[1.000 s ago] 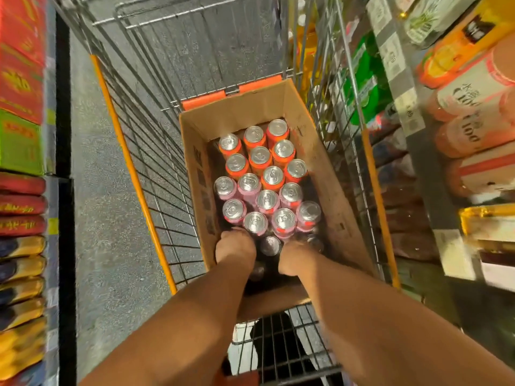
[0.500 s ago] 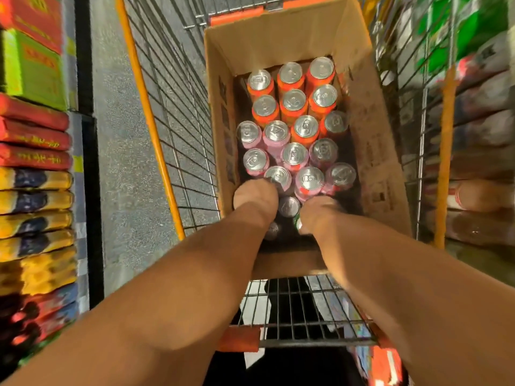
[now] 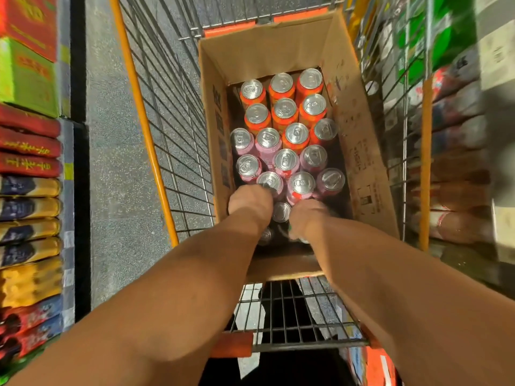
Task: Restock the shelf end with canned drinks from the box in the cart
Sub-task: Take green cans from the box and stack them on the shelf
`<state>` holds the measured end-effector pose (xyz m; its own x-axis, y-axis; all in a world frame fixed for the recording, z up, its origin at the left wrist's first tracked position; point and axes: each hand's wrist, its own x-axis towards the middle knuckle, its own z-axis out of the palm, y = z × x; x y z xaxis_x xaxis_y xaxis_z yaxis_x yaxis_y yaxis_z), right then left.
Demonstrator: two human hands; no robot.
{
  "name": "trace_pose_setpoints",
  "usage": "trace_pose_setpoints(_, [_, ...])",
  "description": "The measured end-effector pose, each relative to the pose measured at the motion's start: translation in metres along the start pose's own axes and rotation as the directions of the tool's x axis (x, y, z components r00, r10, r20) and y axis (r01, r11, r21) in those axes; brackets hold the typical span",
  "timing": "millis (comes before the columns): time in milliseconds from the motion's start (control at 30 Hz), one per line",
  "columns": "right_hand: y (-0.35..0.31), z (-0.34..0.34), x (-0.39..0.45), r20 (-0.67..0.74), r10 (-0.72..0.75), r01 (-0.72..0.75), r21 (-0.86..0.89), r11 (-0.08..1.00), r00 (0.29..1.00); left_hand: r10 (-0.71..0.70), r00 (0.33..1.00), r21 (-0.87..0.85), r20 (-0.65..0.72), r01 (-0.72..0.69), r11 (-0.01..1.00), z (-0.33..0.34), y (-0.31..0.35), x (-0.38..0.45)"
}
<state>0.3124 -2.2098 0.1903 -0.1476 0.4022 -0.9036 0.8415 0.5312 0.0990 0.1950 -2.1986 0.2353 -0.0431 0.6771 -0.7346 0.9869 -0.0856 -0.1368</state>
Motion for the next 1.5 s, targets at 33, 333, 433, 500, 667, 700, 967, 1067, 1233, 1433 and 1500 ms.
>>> trace_pose_setpoints(33, [0.005,-0.002,-0.008,-0.007,0.0,0.0,0.046,0.999,1.0,0.021,1.0,0.024,-0.008,-0.021,0.999,-0.003,0.002,-0.004])
trace_pose_setpoints(333, [0.035,-0.018,-0.093,-0.192,0.101,-0.039,0.302,0.953,0.976,0.111,0.975,0.156,-0.192,-0.081,0.984,-0.047,-0.007,-0.057])
trace_pose_setpoints(433, [0.037,-0.027,-0.129,-0.261,0.158,-0.054,0.366,0.929,0.952,0.137,0.963,0.083,-0.232,-0.121,0.989,-0.063,-0.014,-0.077])
trace_pose_setpoints(500, [0.04,-0.04,-0.159,-0.284,0.256,-0.09,0.489,0.868,0.924,0.203,0.953,0.01,-0.225,-0.206,0.978,-0.074,-0.021,-0.091])
trace_pose_setpoints(667, [0.033,-0.059,-0.251,-0.271,0.63,-0.154,0.831,0.535,0.728,0.367,0.875,-0.037,-0.315,-0.398,0.917,-0.118,-0.041,-0.136])
trace_pose_setpoints(700, [0.031,-0.061,-0.269,-0.262,0.67,-0.163,0.85,0.502,0.694,0.396,0.858,-0.027,-0.326,-0.428,0.904,-0.129,-0.044,-0.148])
trace_pose_setpoints(967, [0.009,-0.078,-0.41,-0.183,0.868,0.023,0.981,0.195,0.462,0.562,0.691,-0.065,-0.454,-0.655,0.753,-0.209,-0.06,-0.255])
trace_pose_setpoints(1067, [0.005,-0.074,-0.455,-0.193,0.92,0.2,0.971,0.13,0.34,0.602,0.599,-0.21,-0.527,-0.779,0.591,-0.229,-0.06,-0.288])
trace_pose_setpoints(1233, [-0.003,-0.056,-0.535,-0.184,0.976,0.321,0.937,0.138,0.117,0.63,0.44,-0.327,-0.639,-0.898,0.295,-0.261,-0.046,-0.351])
trace_pose_setpoints(1433, [-0.009,-0.026,-0.645,-0.043,0.982,0.365,0.925,0.109,-0.184,0.681,0.238,-0.358,-0.693,-0.933,-0.038,-0.301,0.005,-0.444])
trace_pose_setpoints(1500, [-0.01,-0.017,-0.682,-0.016,0.967,0.382,0.917,0.115,-0.253,0.702,0.166,-0.35,-0.693,-0.928,-0.127,-0.309,0.023,-0.479])
